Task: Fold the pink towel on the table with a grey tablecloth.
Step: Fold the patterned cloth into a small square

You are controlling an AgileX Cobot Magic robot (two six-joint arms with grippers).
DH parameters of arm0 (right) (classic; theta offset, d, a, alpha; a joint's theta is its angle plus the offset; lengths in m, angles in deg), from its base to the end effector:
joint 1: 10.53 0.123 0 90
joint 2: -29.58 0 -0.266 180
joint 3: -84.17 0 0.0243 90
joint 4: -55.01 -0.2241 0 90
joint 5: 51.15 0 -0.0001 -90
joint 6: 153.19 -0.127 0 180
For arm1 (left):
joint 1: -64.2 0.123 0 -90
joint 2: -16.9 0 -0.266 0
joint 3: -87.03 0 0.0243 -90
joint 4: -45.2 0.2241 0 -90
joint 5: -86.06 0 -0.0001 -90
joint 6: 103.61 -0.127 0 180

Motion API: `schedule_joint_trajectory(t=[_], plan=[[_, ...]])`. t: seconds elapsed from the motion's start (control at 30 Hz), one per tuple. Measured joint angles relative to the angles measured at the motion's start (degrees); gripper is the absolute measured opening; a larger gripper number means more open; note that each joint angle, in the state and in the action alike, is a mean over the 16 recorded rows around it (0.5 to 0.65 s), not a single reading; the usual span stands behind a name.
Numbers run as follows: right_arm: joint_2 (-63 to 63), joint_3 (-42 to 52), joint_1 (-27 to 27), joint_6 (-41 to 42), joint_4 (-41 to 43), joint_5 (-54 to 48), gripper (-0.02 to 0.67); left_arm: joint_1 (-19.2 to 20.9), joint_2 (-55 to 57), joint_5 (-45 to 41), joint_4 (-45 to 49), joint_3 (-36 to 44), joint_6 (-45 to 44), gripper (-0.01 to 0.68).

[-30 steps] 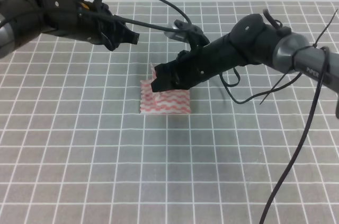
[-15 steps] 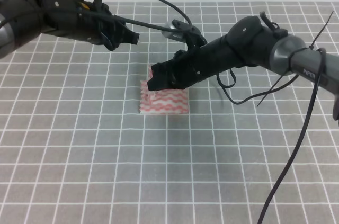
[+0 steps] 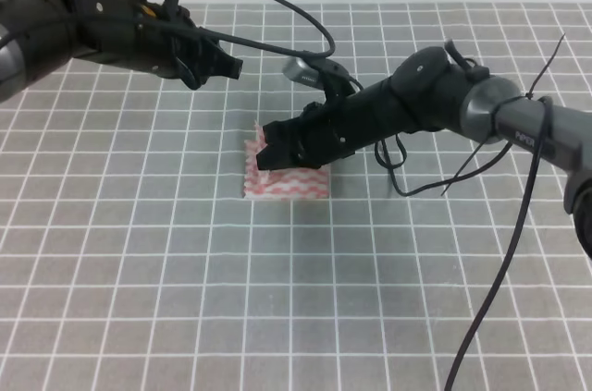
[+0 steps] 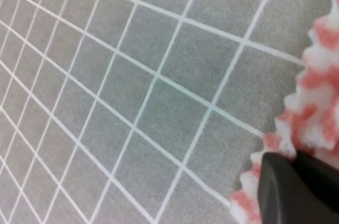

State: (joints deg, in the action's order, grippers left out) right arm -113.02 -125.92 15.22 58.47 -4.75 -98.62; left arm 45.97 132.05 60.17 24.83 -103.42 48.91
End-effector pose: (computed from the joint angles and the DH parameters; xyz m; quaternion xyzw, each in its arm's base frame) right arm 0.4051 0.2852 0.1448 -0.1752 0.8776 0.4117 0.1722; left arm 0.4054 -0.1539 0.2511 0.2439 0.8676 -0.1030 0.4210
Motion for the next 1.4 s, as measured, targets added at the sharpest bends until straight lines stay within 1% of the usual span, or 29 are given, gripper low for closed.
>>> schedule_joint_trajectory(t=[0.3, 0.47, 0.6, 0.9, 1.0, 1.17, 1.4], plan=[[-0.83, -0.03, 0.00, 0.38, -1.02, 0.14, -0.010, -0.01, -0.08, -0.13, 0.09, 0.00, -0.07, 0.192], [-1.20, -0.03, 0.00, 1.31, -2.64, -0.04, 0.011, -0.01, -0.16, -0.20, 0.11, 0.00, -0.09, 0.192], [-1.45, -0.03, 0.00, 2.08, -4.02, -0.29, 0.056, 0.00, -0.04, -0.23, 0.14, 0.00, -0.11, 0.193], [-1.57, -0.10, 0.00, 3.26, -6.31, -0.95, 0.197, 0.01, 0.12, -0.36, 0.21, 0.00, -0.12, 0.192], [-1.48, -0.39, 0.00, 3.27, -6.56, -1.64, 0.225, 0.01, 0.16, -0.38, 0.25, 0.00, -0.12, 0.192], [-1.28, -0.97, -0.02, 3.28, -6.90, -3.23, 0.206, 0.01, 0.12, -0.44, 0.29, 0.00, -0.12, 0.191], [-1.73, -1.78, -0.02, 3.31, -6.94, -4.76, 0.118, 0.00, -0.04, -0.46, 0.37, 0.00, -0.15, 0.190]])
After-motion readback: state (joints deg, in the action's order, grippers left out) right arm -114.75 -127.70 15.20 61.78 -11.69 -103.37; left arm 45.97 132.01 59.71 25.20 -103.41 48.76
